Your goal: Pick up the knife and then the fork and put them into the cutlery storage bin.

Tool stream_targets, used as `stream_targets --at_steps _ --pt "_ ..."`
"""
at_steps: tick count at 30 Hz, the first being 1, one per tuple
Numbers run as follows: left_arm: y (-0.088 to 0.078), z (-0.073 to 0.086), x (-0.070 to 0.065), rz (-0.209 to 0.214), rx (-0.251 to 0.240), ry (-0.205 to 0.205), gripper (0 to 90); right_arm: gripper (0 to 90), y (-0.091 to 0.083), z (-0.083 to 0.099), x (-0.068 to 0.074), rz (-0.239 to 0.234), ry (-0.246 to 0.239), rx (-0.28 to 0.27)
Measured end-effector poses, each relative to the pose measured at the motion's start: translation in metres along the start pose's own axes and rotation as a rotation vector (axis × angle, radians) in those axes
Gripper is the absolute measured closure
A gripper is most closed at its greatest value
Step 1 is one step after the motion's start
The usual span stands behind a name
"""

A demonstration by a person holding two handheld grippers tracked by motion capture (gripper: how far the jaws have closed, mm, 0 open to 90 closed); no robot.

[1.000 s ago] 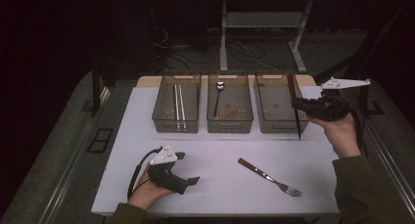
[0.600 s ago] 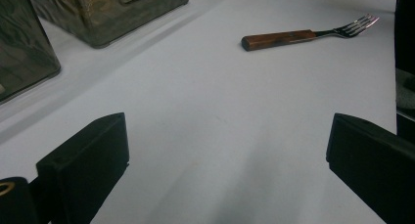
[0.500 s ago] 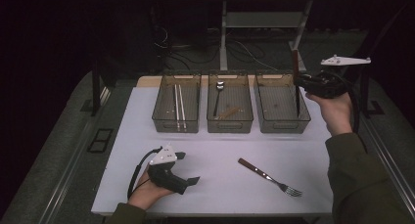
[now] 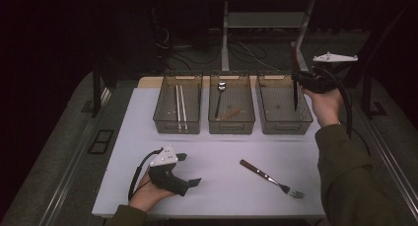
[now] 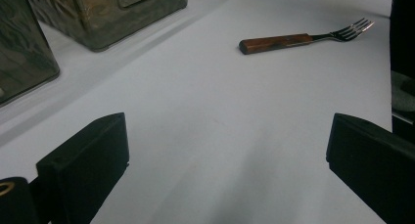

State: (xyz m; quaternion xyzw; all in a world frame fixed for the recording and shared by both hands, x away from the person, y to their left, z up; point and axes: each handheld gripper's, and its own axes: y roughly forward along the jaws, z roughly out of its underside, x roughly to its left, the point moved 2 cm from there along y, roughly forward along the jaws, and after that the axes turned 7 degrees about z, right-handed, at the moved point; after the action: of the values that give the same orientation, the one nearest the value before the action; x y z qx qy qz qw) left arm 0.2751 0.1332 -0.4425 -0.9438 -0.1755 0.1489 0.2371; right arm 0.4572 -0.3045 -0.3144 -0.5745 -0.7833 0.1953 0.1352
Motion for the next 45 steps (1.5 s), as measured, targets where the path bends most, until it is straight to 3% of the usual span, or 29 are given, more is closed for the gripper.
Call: stream_targets --at_steps 9,16,24,32,40,45 --pt "0.000 0.000 0.000 0.001 -0.003 0.001 0.9 76.9 0.017 0.027 -0.002 -0.003 0.024 0.057" --pt "0.000 0.000 0.003 -0.003 -0.008 0.008 0.9 76.9 0.020 0.043 -0.006 -0.002 0.039 0.084" --pt "0.000 0.004 0.018 -0.009 -0.002 0.008 0.9 76.8 0.027 0.060 -0.007 -0.001 0.048 0.111" --pt "0.002 0.004 0.016 -0.009 0.002 0.016 0.9 76.8 0.030 0.073 -0.008 -0.004 0.051 0.148" --pt "0.003 0.004 0.014 -0.007 0.009 0.021 0.9 76.7 0.036 0.074 -0.008 -0.008 0.050 0.170" --pt "0.002 0.004 0.014 -0.007 0.005 0.020 0.9 73.4 0.045 0.073 -0.006 0.019 0.034 0.199"
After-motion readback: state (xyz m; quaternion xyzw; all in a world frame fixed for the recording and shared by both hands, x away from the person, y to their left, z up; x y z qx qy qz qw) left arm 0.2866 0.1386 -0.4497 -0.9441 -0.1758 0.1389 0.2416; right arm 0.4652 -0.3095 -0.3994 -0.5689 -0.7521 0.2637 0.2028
